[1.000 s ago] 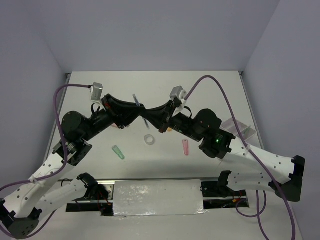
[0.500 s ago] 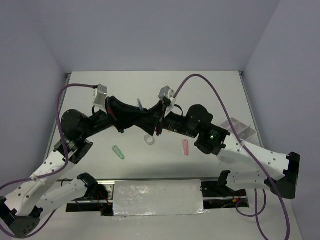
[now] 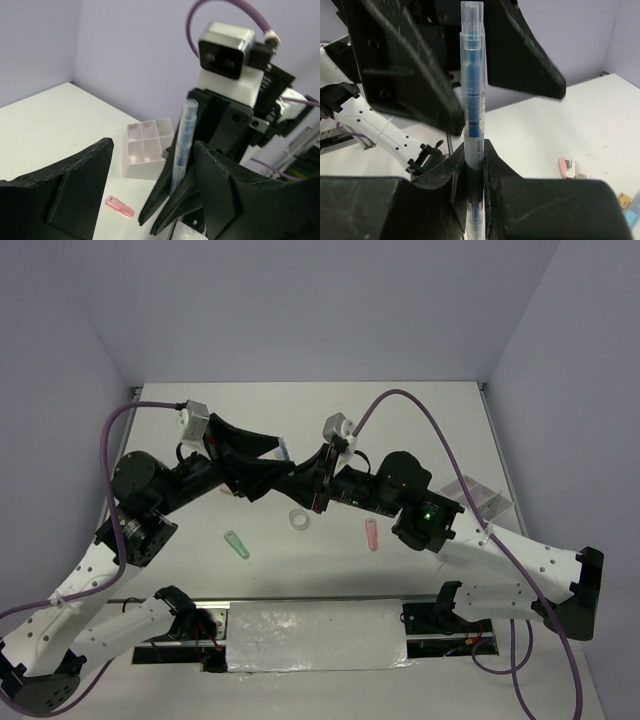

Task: Sort the stationery into containers
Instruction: Close the pen cap on the pen.

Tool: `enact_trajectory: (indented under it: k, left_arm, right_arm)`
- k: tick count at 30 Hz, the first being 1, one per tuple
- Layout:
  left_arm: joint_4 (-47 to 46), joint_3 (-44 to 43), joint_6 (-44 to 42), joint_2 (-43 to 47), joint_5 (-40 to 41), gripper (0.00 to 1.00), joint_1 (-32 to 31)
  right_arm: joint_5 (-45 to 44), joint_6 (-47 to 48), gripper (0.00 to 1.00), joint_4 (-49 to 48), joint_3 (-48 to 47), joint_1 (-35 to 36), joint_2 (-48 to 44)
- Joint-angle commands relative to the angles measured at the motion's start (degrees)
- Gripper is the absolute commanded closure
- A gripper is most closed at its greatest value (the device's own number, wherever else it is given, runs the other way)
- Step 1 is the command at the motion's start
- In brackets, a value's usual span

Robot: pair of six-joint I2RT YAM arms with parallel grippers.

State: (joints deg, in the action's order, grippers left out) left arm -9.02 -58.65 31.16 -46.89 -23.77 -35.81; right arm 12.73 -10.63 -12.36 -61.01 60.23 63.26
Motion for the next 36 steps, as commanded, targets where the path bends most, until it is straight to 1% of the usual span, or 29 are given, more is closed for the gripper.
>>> enact_trajectory:
  k: [1,6,8,10,15,17,21,24,26,29,30,35,36]
  left_arm:
    - [1.7,-3.7,-2.2,1.9,7.0,0.23,-0.2]
    - [-1.5,-3.2,-1.3,2.9,7.2,0.25,-0.1]
    - [-2.1,-2.7,-1.2,3.2,8.7,0.3,-0.1]
    - [-3.3,-2.3,-0.7,3.2,9.2,0.38,-0.1]
    - [-5.5,-1.9,0.6,2.2,6.9,0.4,-0.1]
    - [-6.4,-1.9,0.8,1.8,6.1,0.42,-0.2]
    - [-6.0,-2.4,1.0,0.3,5.1,0.57,-0.1]
    - [-5.8,-2.4,1.2,-0.3,4.4,0.75,-0.2]
    - [-5.5,-2.3,1.4,-0.7,3.7,0.77,-0.2]
    - [-5.1,-1.8,1.5,-0.7,2.9,0.96,-0.2]
    - [-4.8,-1.8,1.6,-0.7,2.6,1.0,-0.2]
    - [-4.1,-1.6,2.4,-1.0,0.1,1.0,-0.1]
    - [-3.6,-1.0,2.5,-1.1,-0.1,1.0,-0.2]
  right_arm:
    - [-1.1,-0.1,1.0,-2.2,0.7,-0.2,-0.2]
    - [-0.8,0.3,1.0,-1.2,0.0,-0.2,0.5]
    - [-0.6,0.4,1.0,-0.7,-0.5,-0.2,1.1]
    - [-0.3,0.4,1.0,-0.5,-0.9,-0.2,1.3]
    - [-1.0,0.8,1.0,1.3,-2.1,-0.2,2.1]
    - [-1.0,0.9,1.0,1.5,-2.4,-0.3,2.5]
    - [-1.0,0.9,1.0,1.1,-2.5,-0.2,2.7]
    - [-1.2,1.1,1.0,1.5,-3.2,-0.2,3.0]
    - [-1.7,1.3,1.0,1.5,-3.7,-0.2,3.1]
    - [-2.6,1.8,1.0,1.6,-4.6,-0.2,3.4]
    - [-3.6,1.8,1.0,1.8,-5.2,-0.2,3.8]
    - [-4.8,3.9,1.0,2.5,-9.4,-1.5,6.0]
    - [-4.5,4.7,1.0,2.9,-12.0,-1.9,7.2]
